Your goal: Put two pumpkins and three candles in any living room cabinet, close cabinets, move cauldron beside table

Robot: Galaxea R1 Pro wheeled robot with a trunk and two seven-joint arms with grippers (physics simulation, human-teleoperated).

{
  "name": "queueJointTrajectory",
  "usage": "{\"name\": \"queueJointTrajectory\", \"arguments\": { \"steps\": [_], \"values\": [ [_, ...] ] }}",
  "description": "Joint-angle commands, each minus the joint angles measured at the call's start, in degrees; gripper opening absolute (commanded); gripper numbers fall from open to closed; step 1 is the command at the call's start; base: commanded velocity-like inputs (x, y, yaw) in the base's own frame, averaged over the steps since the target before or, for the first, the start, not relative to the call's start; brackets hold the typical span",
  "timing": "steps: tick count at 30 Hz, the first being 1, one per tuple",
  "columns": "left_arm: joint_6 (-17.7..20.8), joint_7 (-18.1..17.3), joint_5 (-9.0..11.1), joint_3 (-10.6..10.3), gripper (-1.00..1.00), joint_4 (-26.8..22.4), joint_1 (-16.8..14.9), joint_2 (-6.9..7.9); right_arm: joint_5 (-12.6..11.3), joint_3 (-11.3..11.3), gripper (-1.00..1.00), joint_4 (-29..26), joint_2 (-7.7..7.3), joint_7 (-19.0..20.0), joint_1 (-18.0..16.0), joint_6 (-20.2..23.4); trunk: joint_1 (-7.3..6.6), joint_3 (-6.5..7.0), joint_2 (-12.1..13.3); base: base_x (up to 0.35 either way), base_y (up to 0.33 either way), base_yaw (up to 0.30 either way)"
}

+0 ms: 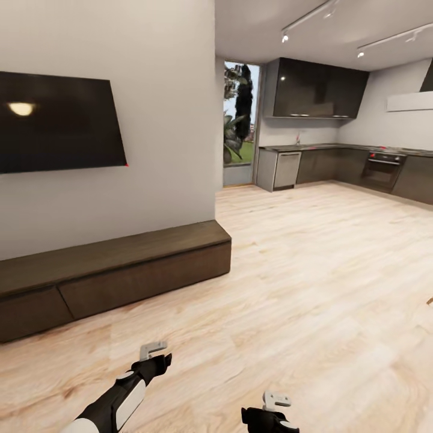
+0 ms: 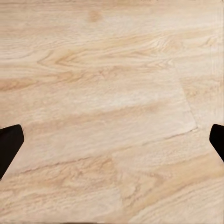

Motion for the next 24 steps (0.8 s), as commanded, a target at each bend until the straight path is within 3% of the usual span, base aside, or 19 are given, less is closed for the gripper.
{"name": "queueJointTrajectory", "arguments": {
  "steps": [1, 11, 24],
  "values": [
    [0.22, 0.51, 0.46, -0.48, 1.00, -0.14, -0.03, 0.07, -0.45, 0.40, 1.00, -0.13, -0.09, -0.51, -0.03, 0.20, -0.01, -0.06, -0.03, 0.000, -0.232, 0.290],
    [0.22, 0.51, 0.46, -0.48, 1.00, -0.13, -0.03, 0.07, -0.45, 0.43, 1.00, -0.05, -0.13, -0.51, -0.03, 0.20, -0.01, -0.06, -0.03, 0.037, -0.210, 0.290],
    [0.22, 0.51, 0.46, -0.44, 1.00, -0.13, -0.03, 0.07, -0.45, 0.44, 1.00, -0.13, -0.10, -0.51, -0.03, 0.20, -0.01, -0.06, -0.03, 0.050, 0.031, 0.290]
  ]
}}
